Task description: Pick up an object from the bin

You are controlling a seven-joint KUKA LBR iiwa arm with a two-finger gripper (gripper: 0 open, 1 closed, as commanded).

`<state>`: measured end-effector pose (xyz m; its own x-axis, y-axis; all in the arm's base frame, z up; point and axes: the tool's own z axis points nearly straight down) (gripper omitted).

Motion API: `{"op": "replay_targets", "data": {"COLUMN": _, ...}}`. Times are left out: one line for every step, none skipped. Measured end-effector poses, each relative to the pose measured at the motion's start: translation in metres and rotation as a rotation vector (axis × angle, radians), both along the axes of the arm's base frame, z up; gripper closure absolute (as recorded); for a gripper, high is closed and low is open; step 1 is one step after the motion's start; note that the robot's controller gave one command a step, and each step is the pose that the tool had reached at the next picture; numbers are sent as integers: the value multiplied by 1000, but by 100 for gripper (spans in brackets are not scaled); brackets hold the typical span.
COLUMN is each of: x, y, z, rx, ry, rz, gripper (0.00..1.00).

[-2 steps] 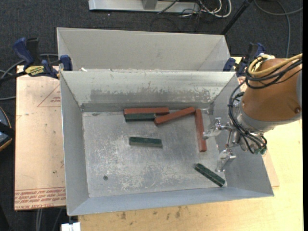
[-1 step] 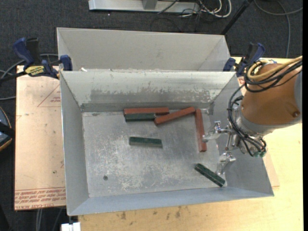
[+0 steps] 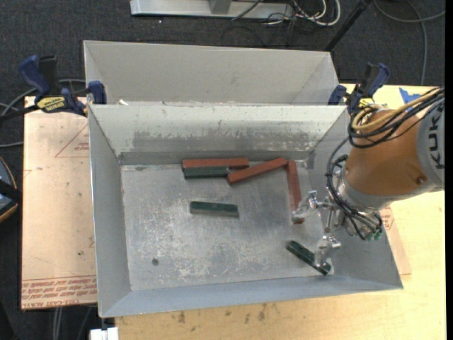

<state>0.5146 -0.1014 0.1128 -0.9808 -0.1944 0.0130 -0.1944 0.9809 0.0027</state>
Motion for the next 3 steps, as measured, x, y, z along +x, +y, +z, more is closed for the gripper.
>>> {"op": "replay_targets", "data": {"x": -6, "y": -12, "z": 40, "rx": 0, "ry": -24, "rz": 110, "gripper": 0}}
{"op": "replay_targets", "data": {"x": -22, "y": 11, "z": -37, "rx": -1, "ry": -28, "rz": 41, "gripper": 100}}
{"op": "replay_targets", "data": {"x": -21, "y": 11, "z": -37, "rx": -1, "ry": -28, "rz": 42, "gripper": 100}}
